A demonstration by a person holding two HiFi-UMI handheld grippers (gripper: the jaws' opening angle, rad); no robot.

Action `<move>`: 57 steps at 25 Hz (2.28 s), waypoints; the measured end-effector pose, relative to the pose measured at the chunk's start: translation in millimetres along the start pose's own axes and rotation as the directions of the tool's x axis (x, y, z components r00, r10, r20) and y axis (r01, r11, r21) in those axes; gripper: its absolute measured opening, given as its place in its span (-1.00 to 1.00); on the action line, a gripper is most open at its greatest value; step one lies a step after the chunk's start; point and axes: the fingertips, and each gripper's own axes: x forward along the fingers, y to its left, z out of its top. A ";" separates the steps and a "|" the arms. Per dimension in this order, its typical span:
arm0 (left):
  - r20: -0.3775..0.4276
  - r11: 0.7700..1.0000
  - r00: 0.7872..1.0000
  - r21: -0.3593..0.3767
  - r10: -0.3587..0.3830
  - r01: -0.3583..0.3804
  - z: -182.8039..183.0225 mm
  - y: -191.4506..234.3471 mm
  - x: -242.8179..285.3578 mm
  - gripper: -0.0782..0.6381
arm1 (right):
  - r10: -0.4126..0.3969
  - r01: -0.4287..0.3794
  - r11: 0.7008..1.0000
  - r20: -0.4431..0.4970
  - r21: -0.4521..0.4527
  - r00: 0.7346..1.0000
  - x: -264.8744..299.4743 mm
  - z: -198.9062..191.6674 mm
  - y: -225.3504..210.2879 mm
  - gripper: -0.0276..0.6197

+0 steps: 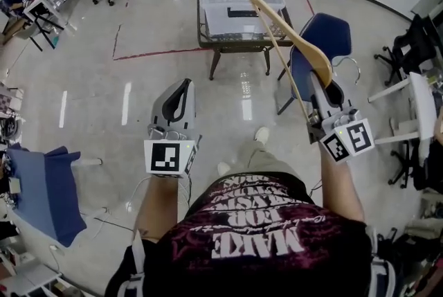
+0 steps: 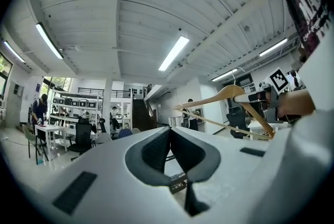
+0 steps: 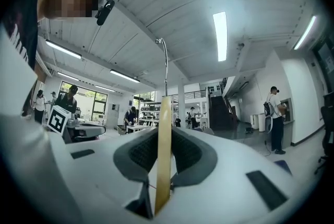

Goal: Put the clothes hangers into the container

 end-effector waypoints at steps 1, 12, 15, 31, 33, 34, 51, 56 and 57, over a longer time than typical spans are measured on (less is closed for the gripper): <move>-0.001 1.000 1.000 0.001 0.009 -0.009 -1.0 4.7 -1.9 -0.76 | 0.004 -0.004 1.000 0.000 0.001 1.000 2.9 -0.6 1.6 -0.73; -0.035 0.998 0.998 -0.008 0.060 -0.061 -15.5 36.8 -0.4 -0.76 | 0.051 -0.051 0.999 0.029 0.000 0.998 37.7 -1.0 5.8 -0.73; -0.050 0.998 0.997 -0.020 0.052 -0.053 -21.7 39.6 13.0 -0.76 | 0.032 -0.032 0.999 0.028 0.009 0.999 43.6 -5.8 -8.0 -0.73; -0.075 0.996 0.997 -0.078 0.030 -0.036 -26.3 46.8 154.0 -0.76 | -0.001 0.000 0.999 0.038 0.032 0.999 110.1 -24.9 -124.1 -0.73; -0.079 0.997 0.996 -0.059 0.038 -0.043 -22.8 43.6 174.0 -0.76 | -0.002 0.001 0.999 0.040 0.041 0.999 114.4 -25.3 -143.4 -0.73; -0.078 0.998 0.996 -0.052 0.040 -0.045 -20.4 41.8 183.4 -0.76 | -0.002 0.000 0.999 0.042 0.046 0.999 116.9 -25.1 -152.7 -0.73; -0.115 0.993 0.986 -0.006 0.118 -0.120 -25.5 19.9 265.8 -0.76 | 0.056 -0.059 0.994 0.037 0.091 0.998 158.2 -39.3 -254.1 -0.73; -0.132 0.991 0.983 -0.016 0.128 -0.132 -36.0 31.4 274.3 -0.76 | 0.065 -0.067 0.993 0.021 0.102 0.998 179.5 -48.9 -257.1 -0.73; -0.137 0.991 0.982 -0.015 0.128 -0.131 -39.3 34.7 277.0 -0.76 | 0.067 -0.069 0.992 0.020 0.102 0.998 184.5 -50.9 -256.7 -0.73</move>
